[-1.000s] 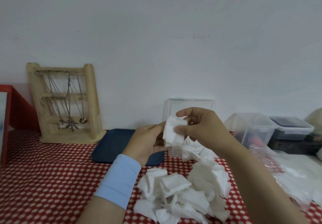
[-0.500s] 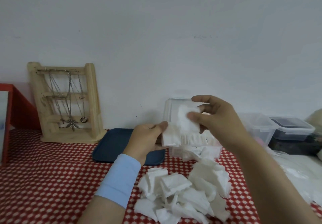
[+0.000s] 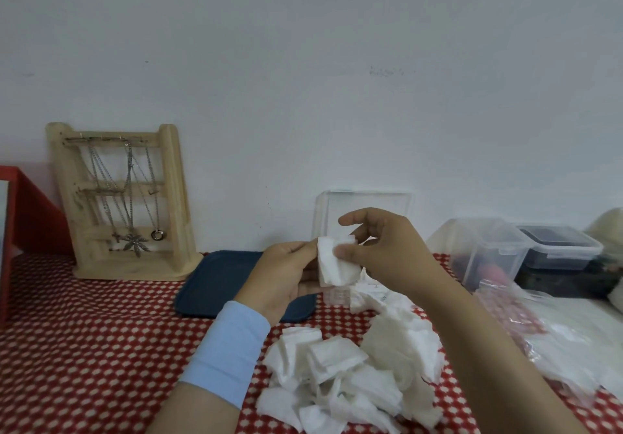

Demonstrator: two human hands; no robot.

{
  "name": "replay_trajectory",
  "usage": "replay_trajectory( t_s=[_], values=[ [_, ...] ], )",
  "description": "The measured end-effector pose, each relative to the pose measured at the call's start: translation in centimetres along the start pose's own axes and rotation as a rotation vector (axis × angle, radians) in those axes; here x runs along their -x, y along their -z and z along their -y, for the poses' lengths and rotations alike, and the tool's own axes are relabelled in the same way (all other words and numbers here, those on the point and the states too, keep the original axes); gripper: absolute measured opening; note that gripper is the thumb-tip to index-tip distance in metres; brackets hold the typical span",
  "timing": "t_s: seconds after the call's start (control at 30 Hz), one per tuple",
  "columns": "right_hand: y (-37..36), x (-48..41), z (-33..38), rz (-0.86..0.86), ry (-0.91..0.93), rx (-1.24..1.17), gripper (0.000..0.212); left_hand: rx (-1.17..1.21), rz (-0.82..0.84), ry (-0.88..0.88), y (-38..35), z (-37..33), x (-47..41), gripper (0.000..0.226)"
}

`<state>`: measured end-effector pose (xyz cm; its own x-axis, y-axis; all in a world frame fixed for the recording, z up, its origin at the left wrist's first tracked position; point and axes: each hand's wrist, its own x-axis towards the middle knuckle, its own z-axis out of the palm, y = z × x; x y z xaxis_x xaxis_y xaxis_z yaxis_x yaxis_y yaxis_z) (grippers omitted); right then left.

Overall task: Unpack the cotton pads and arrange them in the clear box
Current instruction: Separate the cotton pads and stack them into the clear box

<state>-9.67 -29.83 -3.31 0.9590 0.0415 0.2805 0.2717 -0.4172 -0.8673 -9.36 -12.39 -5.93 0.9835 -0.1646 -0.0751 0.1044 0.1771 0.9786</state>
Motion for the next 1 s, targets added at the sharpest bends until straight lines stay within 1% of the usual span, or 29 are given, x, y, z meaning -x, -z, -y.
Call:
replay_trajectory(
  t_s=[0.07,0.13,0.23,0.3,0.4,0.5,0.57,0.63,0.67,0.7,0.73,0.77,0.8,0.83,0.87,0.9,0.93,1.0],
  values=[
    [0.0,0.0,0.0,0.006,0.0,-0.01,0.034,-0.006,0.003,0.002,0.1,0.0,-0.1,0.024],
    [-0.2,0.1,-0.1,-0.006,0.014,0.038,0.035,-0.004,0.018,0.011,0.1,-0.1,-0.1,0.031],
    [-0.2,0.2,-0.2,-0.006,0.021,0.12,0.035,-0.004,0.113,0.009,0.3,-0.2,-0.1,0.04],
    [-0.1,0.1,-0.2,0.03,-0.025,0.038,0.034,-0.071,0.177,-0.017,0.6,-0.2,0.0,0.04],
    [0.1,0.0,-0.2,0.064,-0.107,-0.149,0.028,-0.166,0.184,-0.032,1.2,-0.1,-0.2,0.036],
    [0.1,0.1,-0.3,0.048,-0.145,-0.214,0.03,-0.212,0.2,-0.027,1.5,-0.2,-0.1,0.033],
    [-0.2,0.0,-0.6,0.019,-0.132,-0.159,0.028,-0.232,0.181,-0.014,1.7,-0.1,-0.3,0.032],
    [-0.3,0.1,-0.7,-0.026,-0.025,0.097,0.021,-0.263,0.091,-0.011,2.0,0.2,-0.8,0.034],
    [-0.2,0.2,-0.5,0.013,0.041,0.247,0.02,-0.294,0.032,-0.019,2.2,0.3,-1.0,0.036],
    [-0.1,0.4,-0.1,0.126,0.08,0.353,0.021,-0.323,-0.015,-0.03,2.5,0.5,-1.3,0.037],
    [0.1,0.7,0.4,0.315,0.074,0.42,0.02,-0.336,-0.046,-0.037,2.7,0.6,-1.5,0.038],
    [0.2,1.1,1.0,0.546,0.035,0.484,0.02,-0.326,-0.064,-0.039,2.9,0.8,-1.6,0.036],
    [0.1,1.6,1.6,0.764,-0.015,0.553,0.027,-0.298,-0.074,-0.037,3.0,0.8,-1.7,0.032],
    [-0.3,2.0,1.9,0.924,-0.06,0.621,0.038,-0.267,-0.081,-0.034,3.1,0.9,-1.8,0.027],
    [-0.7,2.2,1.9,1.001,-0.09,0.671,0.048,-0.245,-0.086,-0.034,3.0,0.9,-1.8,0.023],
    [-1.2,2.4,1.9,1.005,-0.099,0.699,0.053,-0.233,-0.088,-0.035,2.9,0.9,-1.8,0.02],
    [-1.7,2.4,1.7,0.977,-0.099,0.712,0.055,-0.225,-0.086,-0.038,2.8,0.9,-1.8,0.019],
    [-2.3,2.5,1.3,0.921,-0.094,0.723,0.05,-0.226,-0.08,-0.042,2.7,0.9,-1.8,0.017]
  ],
)
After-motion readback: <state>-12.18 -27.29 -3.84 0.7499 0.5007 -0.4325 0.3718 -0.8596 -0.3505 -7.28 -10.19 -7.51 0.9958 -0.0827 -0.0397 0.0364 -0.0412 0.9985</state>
